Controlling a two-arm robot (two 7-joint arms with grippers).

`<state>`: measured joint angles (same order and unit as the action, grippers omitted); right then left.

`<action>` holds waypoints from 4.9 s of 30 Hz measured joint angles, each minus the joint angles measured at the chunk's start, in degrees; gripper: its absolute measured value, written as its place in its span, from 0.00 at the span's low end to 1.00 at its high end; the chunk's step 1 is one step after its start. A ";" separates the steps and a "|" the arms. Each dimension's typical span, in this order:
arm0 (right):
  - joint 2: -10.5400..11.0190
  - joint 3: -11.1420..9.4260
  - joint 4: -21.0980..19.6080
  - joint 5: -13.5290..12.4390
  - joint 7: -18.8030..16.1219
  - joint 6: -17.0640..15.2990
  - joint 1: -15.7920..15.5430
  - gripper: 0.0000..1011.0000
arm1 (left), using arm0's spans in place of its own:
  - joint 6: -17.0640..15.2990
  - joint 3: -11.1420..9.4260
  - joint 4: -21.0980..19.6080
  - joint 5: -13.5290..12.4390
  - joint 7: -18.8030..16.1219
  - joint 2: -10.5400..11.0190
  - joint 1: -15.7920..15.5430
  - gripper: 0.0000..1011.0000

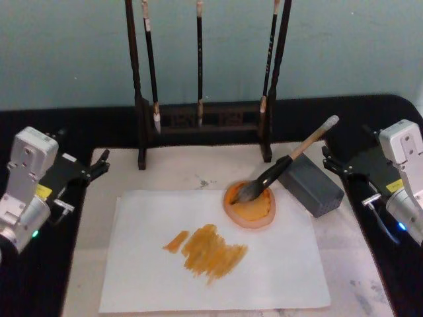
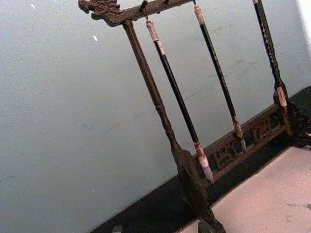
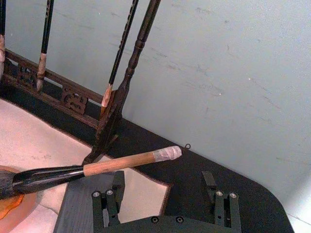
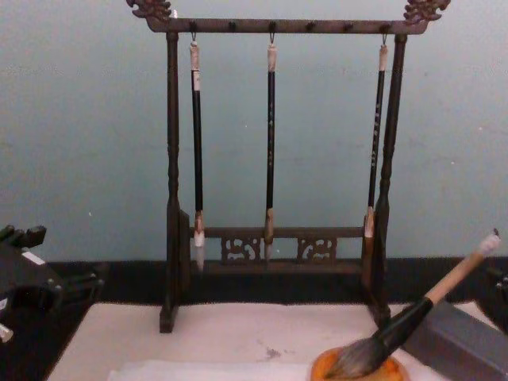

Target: Pick up the brush from the inkstone, write on the paper, then place the brush back to its original position.

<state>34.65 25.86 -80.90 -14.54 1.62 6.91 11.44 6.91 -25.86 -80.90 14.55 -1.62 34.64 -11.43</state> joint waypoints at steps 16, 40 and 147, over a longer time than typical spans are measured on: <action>0.00 0.00 0.00 0.00 0.00 0.00 0.00 0.99 | 0.00 0.00 0.00 0.00 0.00 0.00 0.00 1.00; 0.00 0.00 0.00 0.00 0.00 0.00 0.00 0.99 | 0.00 0.00 0.00 0.00 0.00 0.00 0.00 1.00; -14.46 -10.16 27.38 -60.25 -26.44 -24.61 14.84 0.21 | 0.00 0.00 0.00 0.00 0.00 0.00 0.00 1.00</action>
<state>20.19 15.70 -53.52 -74.79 -24.83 -17.70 26.28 6.91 -25.86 -80.90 14.55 -1.62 34.64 -11.43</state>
